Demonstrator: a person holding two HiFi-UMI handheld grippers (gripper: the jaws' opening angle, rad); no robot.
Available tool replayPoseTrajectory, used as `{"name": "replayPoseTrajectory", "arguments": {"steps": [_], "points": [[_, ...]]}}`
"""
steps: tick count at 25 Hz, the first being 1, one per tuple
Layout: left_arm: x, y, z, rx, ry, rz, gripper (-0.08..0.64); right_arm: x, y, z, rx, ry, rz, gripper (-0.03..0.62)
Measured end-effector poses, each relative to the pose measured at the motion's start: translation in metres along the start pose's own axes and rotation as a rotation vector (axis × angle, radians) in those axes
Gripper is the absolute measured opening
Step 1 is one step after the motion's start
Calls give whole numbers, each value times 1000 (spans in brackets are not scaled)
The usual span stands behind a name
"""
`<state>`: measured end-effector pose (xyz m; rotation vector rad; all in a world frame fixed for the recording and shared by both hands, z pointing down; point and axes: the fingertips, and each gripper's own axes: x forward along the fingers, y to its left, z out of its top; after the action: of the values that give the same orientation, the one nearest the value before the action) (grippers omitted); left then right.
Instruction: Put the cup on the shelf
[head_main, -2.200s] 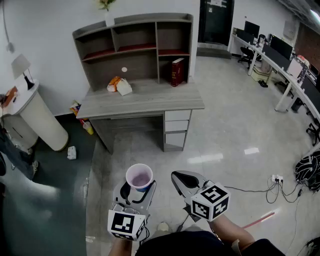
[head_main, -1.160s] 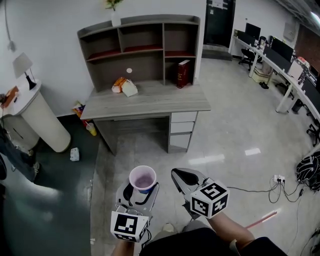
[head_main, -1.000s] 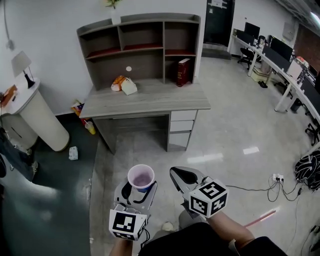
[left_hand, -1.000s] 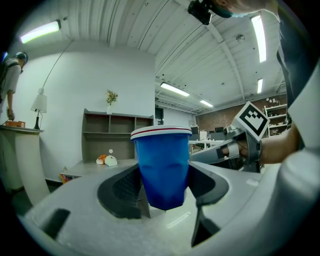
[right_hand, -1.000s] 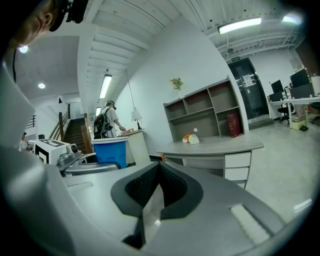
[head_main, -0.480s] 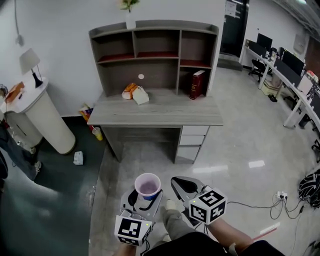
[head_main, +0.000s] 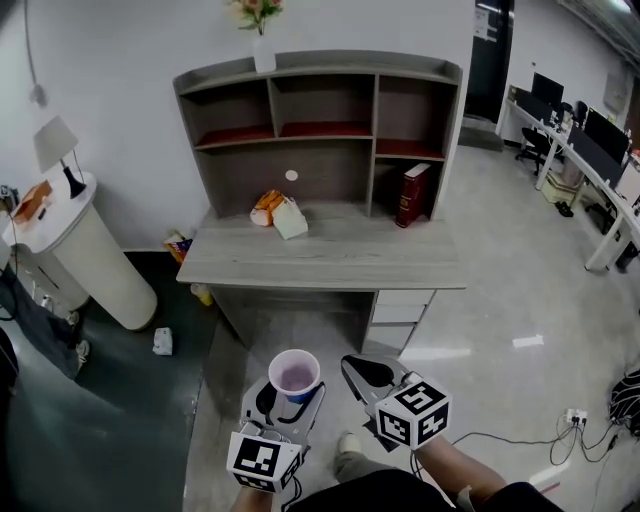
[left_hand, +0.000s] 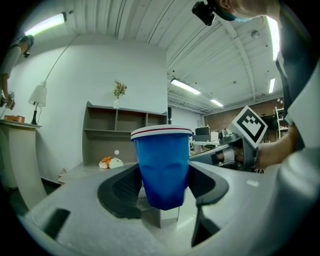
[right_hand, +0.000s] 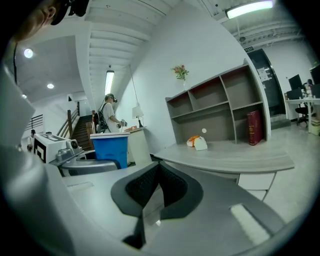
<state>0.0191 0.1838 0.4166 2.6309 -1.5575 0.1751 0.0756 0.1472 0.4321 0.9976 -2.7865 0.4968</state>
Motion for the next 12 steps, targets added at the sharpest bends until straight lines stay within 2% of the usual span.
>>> {"name": "replayPoseTrajectory", "arguments": {"steps": [5, 12], "points": [[45, 23, 12, 20, -8, 10, 267, 29, -41, 24, -13, -6, -3, -2], [92, 61, 20, 8, -18, 33, 267, 66, -78, 40, -19, 5, -3, -2]]}}
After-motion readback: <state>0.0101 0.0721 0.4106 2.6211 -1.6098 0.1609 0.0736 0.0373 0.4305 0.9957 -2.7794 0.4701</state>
